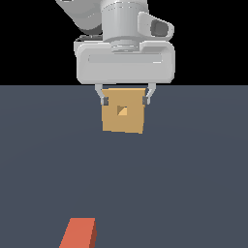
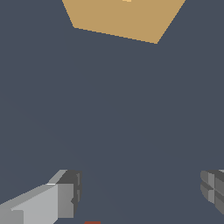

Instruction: Insert the peg into the horizontal hole in a box.

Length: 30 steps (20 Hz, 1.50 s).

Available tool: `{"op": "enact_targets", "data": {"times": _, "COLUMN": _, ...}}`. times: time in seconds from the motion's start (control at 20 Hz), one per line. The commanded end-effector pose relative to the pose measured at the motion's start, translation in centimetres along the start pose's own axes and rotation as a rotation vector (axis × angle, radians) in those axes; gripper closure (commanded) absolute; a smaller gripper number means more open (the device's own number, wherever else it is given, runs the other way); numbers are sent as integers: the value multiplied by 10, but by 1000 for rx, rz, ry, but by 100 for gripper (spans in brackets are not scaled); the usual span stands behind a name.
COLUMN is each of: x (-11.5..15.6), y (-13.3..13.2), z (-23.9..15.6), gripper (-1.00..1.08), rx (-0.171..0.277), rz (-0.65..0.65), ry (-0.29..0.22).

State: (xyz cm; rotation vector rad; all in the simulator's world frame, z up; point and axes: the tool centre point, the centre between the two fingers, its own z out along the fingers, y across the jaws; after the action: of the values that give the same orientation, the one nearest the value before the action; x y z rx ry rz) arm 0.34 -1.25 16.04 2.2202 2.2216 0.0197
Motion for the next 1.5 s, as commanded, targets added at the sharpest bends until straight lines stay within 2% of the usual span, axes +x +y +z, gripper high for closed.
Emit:
{"op": "enact_targets", "data": {"times": 0.0, "x": 0, "y": 0, "z": 0, "gripper": -92, "rx": 0, "rz": 0, "ry": 0}}
{"op": "enact_targets", "data": {"times": 0.3, "x": -14, "y": -3, "z": 4, "gripper": -92, "rx": 0, "rz": 0, "ry": 0}}
{"op": "enact_targets", "data": {"times": 0.6, "x": -53, "y": -12, "z": 16, "gripper": -92, "rx": 2, "rz": -1, "ry": -2}}
{"op": "enact_targets", "data": {"times": 1.45, "x": -249, "y": -51, "z": 74, "gripper": -92, "rx": 8, "rz": -3, "ry": -7}}
